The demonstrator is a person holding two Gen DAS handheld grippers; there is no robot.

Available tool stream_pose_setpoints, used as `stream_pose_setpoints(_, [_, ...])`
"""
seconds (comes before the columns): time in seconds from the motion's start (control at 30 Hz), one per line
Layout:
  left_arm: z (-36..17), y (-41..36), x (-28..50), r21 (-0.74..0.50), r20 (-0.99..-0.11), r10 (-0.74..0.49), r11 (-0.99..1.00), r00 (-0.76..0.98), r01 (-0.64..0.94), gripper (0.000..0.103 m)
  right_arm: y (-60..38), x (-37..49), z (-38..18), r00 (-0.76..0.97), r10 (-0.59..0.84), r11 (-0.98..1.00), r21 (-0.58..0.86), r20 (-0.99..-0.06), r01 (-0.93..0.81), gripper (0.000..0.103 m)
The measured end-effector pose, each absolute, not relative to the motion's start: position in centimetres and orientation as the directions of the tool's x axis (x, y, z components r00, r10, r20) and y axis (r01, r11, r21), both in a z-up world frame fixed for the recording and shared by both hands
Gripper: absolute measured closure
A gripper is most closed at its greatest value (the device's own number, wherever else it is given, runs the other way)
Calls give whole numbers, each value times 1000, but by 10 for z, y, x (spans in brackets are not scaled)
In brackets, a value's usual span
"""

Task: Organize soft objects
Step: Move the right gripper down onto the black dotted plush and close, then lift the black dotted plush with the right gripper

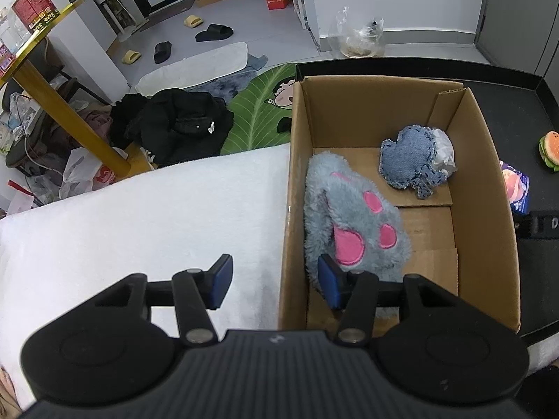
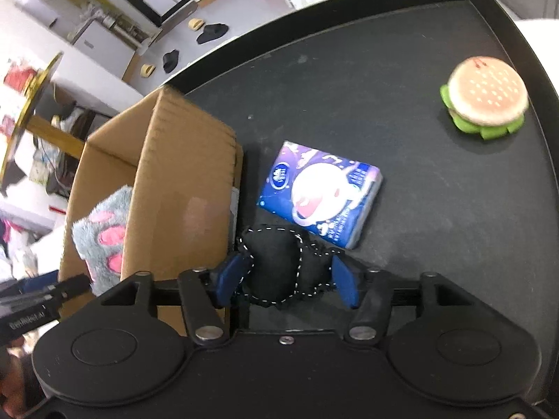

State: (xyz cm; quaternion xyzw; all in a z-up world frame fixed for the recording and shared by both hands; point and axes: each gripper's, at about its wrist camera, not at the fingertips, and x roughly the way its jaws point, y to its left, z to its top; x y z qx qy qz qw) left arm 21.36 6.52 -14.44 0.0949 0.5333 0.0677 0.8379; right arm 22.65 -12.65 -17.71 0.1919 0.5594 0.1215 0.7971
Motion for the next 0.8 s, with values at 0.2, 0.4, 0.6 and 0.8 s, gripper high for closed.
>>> stream_pose_setpoints(0.2, [-144,65,214,233,-879,216,972,424,-12,51,-106,218,-171,376,299,954,283,-877,-100,60])
stream_pose_setpoints(0.4, [-142,66,213,226,-874,209,974,438,-15,51,-111,211,-165,378,283,959,267,-881,-95,74])
stream_pose_setpoints(0.6, [-141,66,212,222,-873,205,975,442,-14,51,-118,205,-161,375,286,958,275,-882,-85,94])
stream_pose_setpoints(0.8, [-137,65,207,218,-864,202,976,461,-19,51,-109,204,-163,376,292,956,265,-879,-124,76])
